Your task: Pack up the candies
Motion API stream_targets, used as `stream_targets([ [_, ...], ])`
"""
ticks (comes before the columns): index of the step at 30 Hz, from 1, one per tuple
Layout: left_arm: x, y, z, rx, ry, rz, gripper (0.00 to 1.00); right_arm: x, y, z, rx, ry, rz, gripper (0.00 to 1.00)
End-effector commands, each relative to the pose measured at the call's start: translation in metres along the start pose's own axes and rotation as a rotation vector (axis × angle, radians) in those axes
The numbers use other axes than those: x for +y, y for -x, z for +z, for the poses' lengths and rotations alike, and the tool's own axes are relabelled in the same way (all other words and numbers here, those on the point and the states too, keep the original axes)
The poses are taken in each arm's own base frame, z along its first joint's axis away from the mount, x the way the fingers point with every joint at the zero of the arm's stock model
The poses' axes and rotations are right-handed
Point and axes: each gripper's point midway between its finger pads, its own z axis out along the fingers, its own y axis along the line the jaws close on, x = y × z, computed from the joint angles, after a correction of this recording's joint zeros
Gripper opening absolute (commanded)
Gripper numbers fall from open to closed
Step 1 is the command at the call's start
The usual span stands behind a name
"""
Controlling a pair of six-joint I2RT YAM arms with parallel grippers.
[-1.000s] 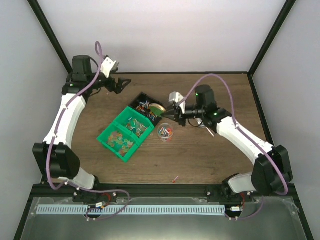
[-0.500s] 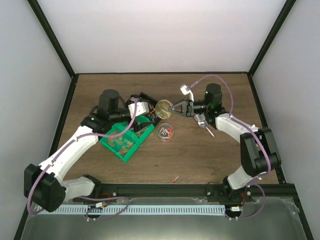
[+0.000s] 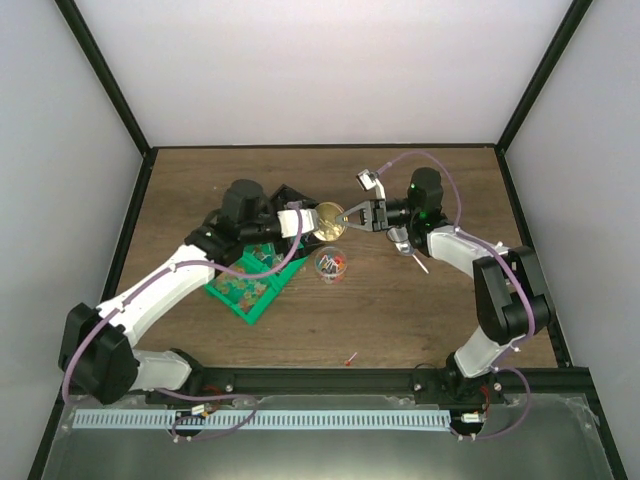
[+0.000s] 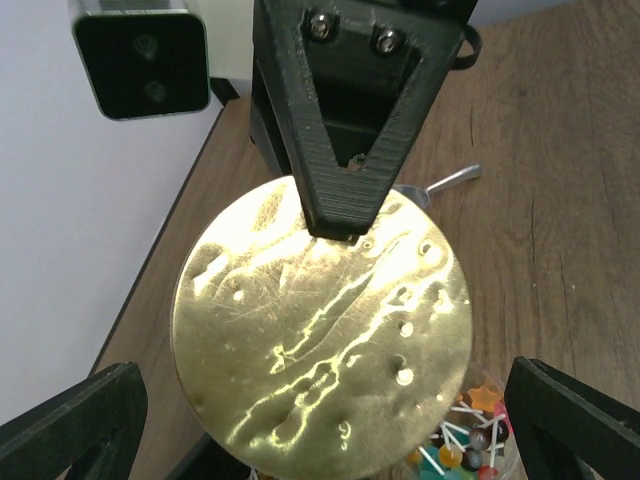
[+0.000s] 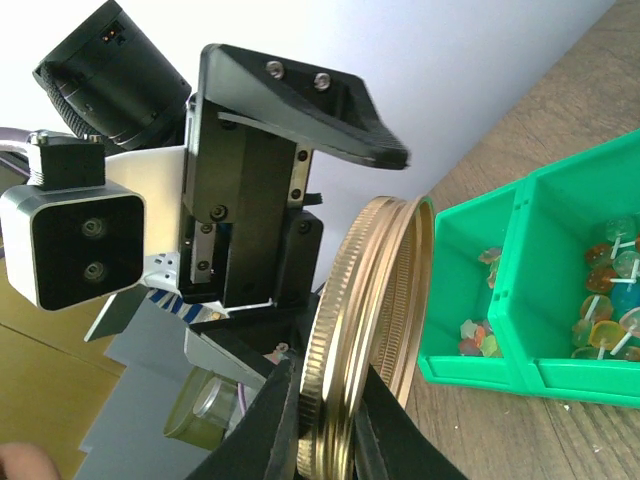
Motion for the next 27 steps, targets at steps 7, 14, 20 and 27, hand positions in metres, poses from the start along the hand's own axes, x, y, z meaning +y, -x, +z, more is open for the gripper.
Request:
stream_targets([
  [7,0.001,0.001,0.021,0.032,-0.028,0.050,1.00,-0.003,0.003,-0.001,0.000,0.001,0.007,0.02],
  [14,0.000,0.000,0.033,0.051,-0.031,0.077,1.00,-0.008,0.004,-0.001,0.001,-0.001,0.022,0.02],
  [20,0.003,0.003,0.038,0.049,-0.016,0.099,1.00,-0.010,0.004,-0.001,0.003,-0.001,0.030,0.02],
  [27,0.003,0.005,0.040,0.050,-0.024,0.074,0.96,-0.013,0.003,-0.001,0.006,-0.001,0.038,0.02],
])
